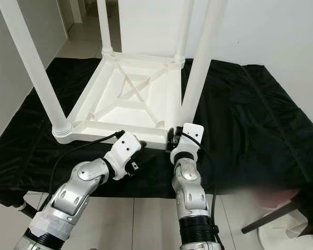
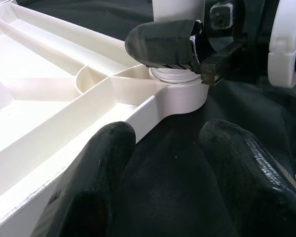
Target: Building children table
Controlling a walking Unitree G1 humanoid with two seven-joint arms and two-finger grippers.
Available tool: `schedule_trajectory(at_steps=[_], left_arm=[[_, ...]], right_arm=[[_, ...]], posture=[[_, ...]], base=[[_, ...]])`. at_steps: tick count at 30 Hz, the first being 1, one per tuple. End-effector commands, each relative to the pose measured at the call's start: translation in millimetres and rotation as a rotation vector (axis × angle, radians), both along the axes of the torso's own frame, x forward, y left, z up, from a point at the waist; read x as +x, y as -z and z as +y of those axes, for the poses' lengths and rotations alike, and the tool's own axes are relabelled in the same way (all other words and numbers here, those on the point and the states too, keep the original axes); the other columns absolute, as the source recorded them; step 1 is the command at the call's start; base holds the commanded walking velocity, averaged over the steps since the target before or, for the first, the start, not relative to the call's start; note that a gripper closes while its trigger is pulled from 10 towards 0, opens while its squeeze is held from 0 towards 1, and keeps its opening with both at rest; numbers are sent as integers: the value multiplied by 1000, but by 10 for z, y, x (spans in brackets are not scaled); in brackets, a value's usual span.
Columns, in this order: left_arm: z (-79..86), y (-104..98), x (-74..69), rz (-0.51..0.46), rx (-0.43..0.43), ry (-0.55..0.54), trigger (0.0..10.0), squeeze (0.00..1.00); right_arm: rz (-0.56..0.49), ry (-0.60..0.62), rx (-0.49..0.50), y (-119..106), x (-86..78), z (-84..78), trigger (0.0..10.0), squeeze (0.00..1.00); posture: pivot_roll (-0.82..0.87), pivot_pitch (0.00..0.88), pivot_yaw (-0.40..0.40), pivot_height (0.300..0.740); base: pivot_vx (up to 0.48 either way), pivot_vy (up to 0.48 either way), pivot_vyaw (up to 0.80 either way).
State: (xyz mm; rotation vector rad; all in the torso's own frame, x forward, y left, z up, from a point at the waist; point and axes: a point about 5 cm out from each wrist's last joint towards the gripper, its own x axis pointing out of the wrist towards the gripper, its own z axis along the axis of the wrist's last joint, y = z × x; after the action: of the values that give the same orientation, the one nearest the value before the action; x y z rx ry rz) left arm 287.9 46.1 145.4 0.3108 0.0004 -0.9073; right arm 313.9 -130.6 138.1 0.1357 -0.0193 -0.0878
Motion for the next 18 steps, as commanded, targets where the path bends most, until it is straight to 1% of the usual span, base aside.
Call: schedule_trajectory(at_steps=[1,2,4,5,6,7,9,12,13,15,16,17,18], left_arm=[[55,26,46,-28,-2,-120,10000,0],[55,26,46,-28,-2,-120,10000,0],[59,20,54,-31,-3,-123,10000,0],[61,16,59,-32,-3,-124,10000,0],[61,16,59,-32,-3,-124,10000,0],[61,13,63,-34,-4,-125,10000,0],[57,11,67,-37,-4,-124,10000,0],[49,11,70,-38,-3,-122,10000,0],[47,10,71,-39,-3,-120,10000,0],[46,9,72,-39,-3,-120,10000,0],[45,9,73,-39,-3,-118,10000,0],[45,9,73,-39,-3,-118,10000,0],[42,9,68,-40,-3,-114,10000,0]], right_arm=[[-3,9,-11,2,-11,-65,10000,1000],[-3,9,-11,2,-11,-65,10000,1000],[-1,8,-38,5,-4,-130,10000,1000],[4,-11,-42,15,0,-154,10000,1000],[4,-11,-42,15,0,-154,10000,1000],[3,-60,-53,21,7,-170,10000,0],[-3,-164,-81,35,20,-204,10000,0],[-6,-257,-101,47,30,-241,10000,0],[-15,-335,-126,43,46,-289,10000,0],[-17,-354,-132,42,49,-301,10000,0],[-16,-389,-143,42,61,-315,10000,0],[-16,-389,-143,42,61,-315,10000,0],[-25,-442,-179,29,81,-343,10000,0]], posture=[[-12,37,-33,740],[-12,37,-33,740],[-12,34,-35,740],[-11,32,-35,740],[-11,32,-35,740],[-12,28,-34,740],[-14,25,-34,740],[-16,22,-32,740],[-17,19,-34,740],[-17,19,-34,740],[-18,15,-35,740],[-18,15,-35,740],[-19,15,-35,740]], base=[[0,0,0],[0,0,0],[0,0,0],[0,0,0],[0,0,0],[0,0,0],[0,0,0],[0,0,0],[0,0,0],[0,0,0],[0,0,0],[0,0,0],[0,0,0]])
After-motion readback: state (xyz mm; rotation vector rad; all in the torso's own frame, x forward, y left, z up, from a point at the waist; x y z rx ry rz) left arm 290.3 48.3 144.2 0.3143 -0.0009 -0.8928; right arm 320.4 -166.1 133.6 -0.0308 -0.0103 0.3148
